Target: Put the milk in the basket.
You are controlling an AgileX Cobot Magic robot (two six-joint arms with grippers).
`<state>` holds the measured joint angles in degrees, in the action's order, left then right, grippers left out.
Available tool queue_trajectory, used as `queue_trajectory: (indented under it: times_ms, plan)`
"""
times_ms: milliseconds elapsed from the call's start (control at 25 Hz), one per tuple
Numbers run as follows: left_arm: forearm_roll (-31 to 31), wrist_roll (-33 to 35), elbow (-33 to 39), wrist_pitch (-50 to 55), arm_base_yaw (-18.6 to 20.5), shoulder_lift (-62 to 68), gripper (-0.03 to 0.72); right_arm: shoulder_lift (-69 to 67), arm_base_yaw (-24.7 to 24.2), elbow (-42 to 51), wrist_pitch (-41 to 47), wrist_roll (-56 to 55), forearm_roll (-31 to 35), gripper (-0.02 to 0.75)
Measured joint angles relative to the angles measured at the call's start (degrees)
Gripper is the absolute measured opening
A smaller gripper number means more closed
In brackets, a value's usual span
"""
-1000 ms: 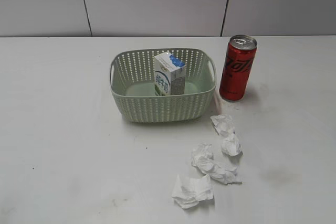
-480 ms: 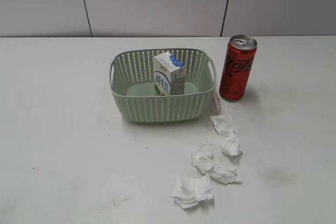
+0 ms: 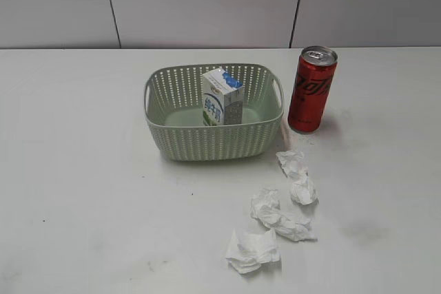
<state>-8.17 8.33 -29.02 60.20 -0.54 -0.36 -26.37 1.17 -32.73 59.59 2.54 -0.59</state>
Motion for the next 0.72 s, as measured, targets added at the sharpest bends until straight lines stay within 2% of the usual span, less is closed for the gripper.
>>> queue_trajectory:
  times_ms: [160, 720]
  plan:
    - [0.0, 0.0, 0.0, 0.05, 0.0, 0.0, 0.235, 6.91, 0.0, 3.57, 0.31, 0.11, 0.0, 0.594]
    - [0.0, 0.0, 0.0, 0.05, 0.0, 0.0, 0.235, 23.65, 0.0, 3.59, 0.31, 0.17, 0.0, 0.574]
